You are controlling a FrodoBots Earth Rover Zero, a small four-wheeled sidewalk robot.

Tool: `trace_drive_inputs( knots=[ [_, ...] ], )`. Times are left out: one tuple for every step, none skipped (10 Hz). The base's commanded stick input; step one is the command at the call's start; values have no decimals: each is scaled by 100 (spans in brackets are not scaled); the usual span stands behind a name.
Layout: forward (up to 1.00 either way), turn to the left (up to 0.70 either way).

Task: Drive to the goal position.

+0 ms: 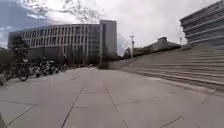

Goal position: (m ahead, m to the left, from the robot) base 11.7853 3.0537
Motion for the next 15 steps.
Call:
trace_drive_inputs(
  knots=[
    [70, 0],
    [70, 0],
    [70, 0],
    [70, 0],
    [70, 0],
    [70, 0],
    [70, 0],
    [70, 0],
    [70, 0],
    [70, 0],
    [70, 0],
    [70, 0],
    [70, 2],
    [70, 7],
    [70, 33]
  ],
)
